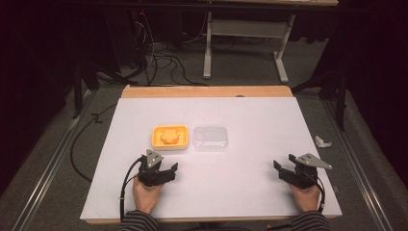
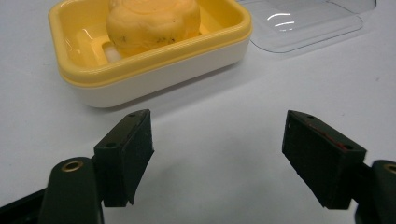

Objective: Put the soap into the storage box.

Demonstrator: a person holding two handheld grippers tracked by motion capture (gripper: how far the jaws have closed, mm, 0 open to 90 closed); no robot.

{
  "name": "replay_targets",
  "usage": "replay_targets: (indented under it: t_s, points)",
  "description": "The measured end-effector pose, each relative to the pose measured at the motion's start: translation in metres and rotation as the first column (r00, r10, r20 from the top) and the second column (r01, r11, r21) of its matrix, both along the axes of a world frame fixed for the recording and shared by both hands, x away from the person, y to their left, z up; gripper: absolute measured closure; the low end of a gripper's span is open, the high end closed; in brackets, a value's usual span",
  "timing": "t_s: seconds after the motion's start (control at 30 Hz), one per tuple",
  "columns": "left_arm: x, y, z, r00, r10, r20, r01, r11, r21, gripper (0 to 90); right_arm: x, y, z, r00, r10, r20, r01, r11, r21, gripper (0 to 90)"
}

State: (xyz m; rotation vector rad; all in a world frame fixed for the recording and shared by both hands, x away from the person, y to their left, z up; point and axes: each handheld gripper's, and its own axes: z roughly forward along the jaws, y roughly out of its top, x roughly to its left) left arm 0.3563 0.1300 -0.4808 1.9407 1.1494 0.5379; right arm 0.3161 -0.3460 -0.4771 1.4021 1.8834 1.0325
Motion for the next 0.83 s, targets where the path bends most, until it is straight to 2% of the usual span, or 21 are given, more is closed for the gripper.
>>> replay_targets:
  t_s: [0.2, 0.83]
  points:
    - [0.0017, -0.0015, -0.0028, 1.0000, 0.007, -0.005, -0.007, 0.9998, 0.019, 25.1, 0.0000, 0.0001, 0.0000, 1.0000, 0.000, 0.000, 0.000, 1.000, -0.001, 31.1]
    - [0.0022, -0.0023, -0.0038, 0.9999, 0.004, -0.011, -0.004, 0.9997, 0.023, 25.0, 0.0003, 0.0001, -0.0001, 1.0000, -0.001, -0.003, 0.001, 1.000, -0.001, 31.1]
